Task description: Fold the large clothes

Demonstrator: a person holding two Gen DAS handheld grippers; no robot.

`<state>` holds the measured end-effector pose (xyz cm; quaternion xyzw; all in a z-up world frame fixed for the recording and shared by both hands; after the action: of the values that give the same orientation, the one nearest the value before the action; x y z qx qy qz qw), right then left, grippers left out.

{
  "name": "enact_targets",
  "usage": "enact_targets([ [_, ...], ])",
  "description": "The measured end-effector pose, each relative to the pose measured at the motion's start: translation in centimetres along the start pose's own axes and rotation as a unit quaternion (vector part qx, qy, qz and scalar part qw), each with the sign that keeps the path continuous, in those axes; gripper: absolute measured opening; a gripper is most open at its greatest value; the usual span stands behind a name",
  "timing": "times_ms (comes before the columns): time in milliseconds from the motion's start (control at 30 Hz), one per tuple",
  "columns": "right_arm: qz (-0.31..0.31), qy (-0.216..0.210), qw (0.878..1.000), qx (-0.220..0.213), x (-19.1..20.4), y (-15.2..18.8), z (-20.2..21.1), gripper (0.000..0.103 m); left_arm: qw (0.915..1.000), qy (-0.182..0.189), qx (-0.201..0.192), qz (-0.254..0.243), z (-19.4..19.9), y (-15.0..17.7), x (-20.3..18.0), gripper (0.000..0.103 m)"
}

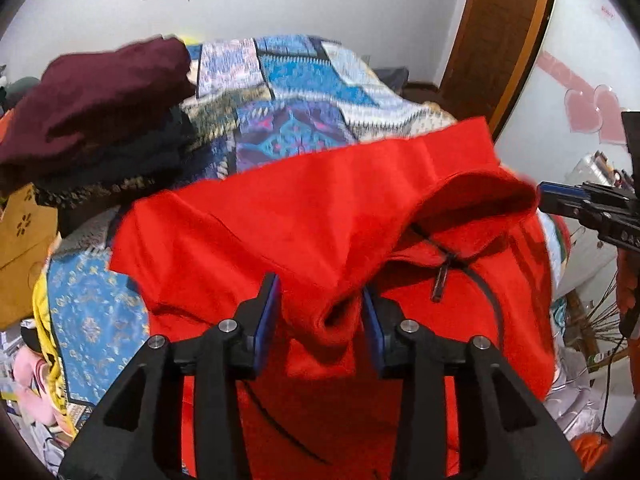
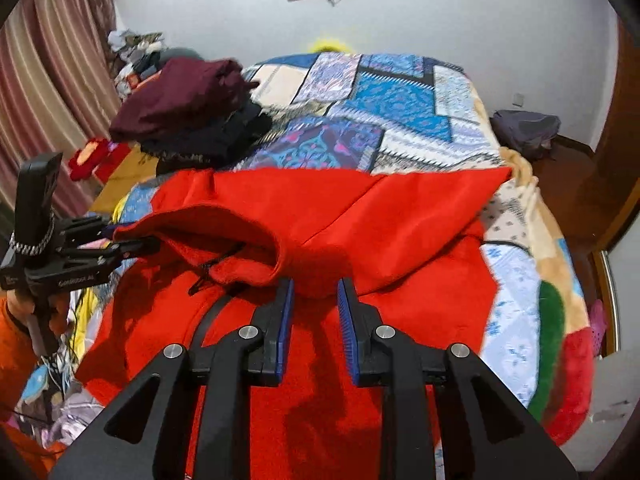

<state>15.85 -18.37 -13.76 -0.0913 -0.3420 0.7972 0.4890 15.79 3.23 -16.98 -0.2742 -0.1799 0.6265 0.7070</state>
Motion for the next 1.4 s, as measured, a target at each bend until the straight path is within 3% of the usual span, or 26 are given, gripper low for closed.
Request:
enact_targets([
  [133,-0.036,0.002,0.999,-0.030,-1.2,-1.2,1.3,0.041,0.9994,-0.007,-0.035,0.004,2.2,-1.8,0.5,0.038],
  [300,-0.040,0.025,0.997,-0.060,-1.7,-3.8,1.1,0.042,0.9963,-0.037,-0.077,0.012,3.2,-4.8,2.0,0.041],
  [367,-0.046,0.021,0.997,-0.059,-1.8,-4.8,0.3,0.043,0.9961,-0.039,-0.077,0.018,2.3,-5.6,2.8,0.044],
  [433,-0.045,0.016,0.997,-0.056,-1.5,-5.5,-0.9,0.051,0.9962,-0.047,-0.065,0.034,0.8,-5.9,3.6,0.045],
  [600,-0.041,0.015,0.999,0.000,0.1,-4.1,-5.2,0.052,0.9928,-0.007,0.005,0.119,-4.5,-3.4,5.0,0.045],
  [733,-0.022,0.012,0.999,0.039,1.1,-0.5,-6.7,0.052,0.9919,0.003,0.042,0.120,-6.6,0.1,4.2,0.046],
  [767,-0.016,0.020,0.999,0.046,1.1,0.0,-6.8,0.052,0.9927,-0.001,0.046,0.112,-6.7,0.8,3.9,0.052],
  [900,0.006,0.057,0.997,0.051,1.1,2.5,-5.8,0.052,0.9965,-0.047,0.016,0.068,-5.9,3.2,2.7,0.067],
  [1033,-0.002,0.060,0.997,0.057,0.9,3.0,-4.4,0.056,0.9959,-0.060,0.003,0.068,-4.2,4.0,2.8,0.067],
  [1200,-0.031,0.038,0.997,0.057,0.0,2.4,-3.5,0.056,0.9912,-0.080,-0.022,0.103,-1.7,3.9,4.6,0.067],
  [1400,-0.072,0.047,0.996,0.010,-1.8,0.1,-1.7,0.056,0.9794,-0.099,-0.060,0.166,0.5,2.4,9.2,0.067],
])
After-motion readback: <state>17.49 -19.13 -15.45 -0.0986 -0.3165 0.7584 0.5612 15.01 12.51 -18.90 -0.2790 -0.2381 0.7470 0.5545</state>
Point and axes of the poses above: each gripper's, at about its wrist camera, not at the fingertips, and z roughly against the way its jaws point, x to its left, y to its underside, the point moved 2 cm from there along -z, roughly the way its jaws point, and after that the axes turned 1 degree about z, right-handed, at the moved point
